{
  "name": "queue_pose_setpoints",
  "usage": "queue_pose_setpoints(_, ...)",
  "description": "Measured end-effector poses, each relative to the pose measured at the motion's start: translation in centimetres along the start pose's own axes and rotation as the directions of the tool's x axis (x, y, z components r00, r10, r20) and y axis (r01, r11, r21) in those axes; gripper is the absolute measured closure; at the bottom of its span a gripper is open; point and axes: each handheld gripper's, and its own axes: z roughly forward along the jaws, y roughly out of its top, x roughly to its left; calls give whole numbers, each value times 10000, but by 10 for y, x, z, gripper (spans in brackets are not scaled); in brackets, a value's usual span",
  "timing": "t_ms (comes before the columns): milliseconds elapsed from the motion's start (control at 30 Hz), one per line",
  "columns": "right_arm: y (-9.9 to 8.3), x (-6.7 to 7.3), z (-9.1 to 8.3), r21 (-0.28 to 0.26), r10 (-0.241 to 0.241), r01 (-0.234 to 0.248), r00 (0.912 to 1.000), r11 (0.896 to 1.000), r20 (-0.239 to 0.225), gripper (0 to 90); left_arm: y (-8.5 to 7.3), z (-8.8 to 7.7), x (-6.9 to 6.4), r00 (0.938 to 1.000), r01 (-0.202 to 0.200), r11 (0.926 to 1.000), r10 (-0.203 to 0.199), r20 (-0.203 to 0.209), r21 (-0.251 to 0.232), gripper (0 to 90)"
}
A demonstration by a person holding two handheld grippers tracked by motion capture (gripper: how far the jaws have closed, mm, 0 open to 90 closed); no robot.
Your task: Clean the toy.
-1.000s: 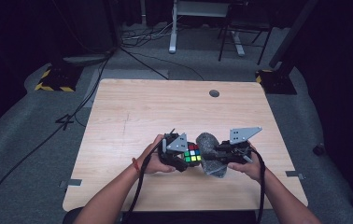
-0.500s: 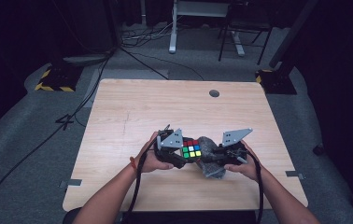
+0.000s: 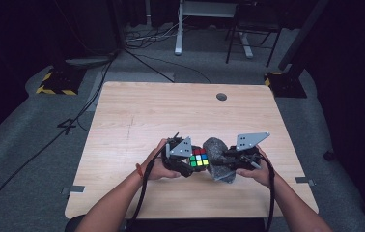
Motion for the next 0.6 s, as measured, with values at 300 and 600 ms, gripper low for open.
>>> queue_pose_setpoints(300, -8, -6, 10, 775, 103, -113, 9999, 9969, 132, 739, 3, -3, -2, 9996, 180, 9986, -169, 238, -493, 336)
queue_pose_setpoints(600, -10, -1, 21, 1403, -119, 139, 9998, 9900, -155, 739, 0, -8, 6, 9991, 326, 9990, -334, -254, -320, 335)
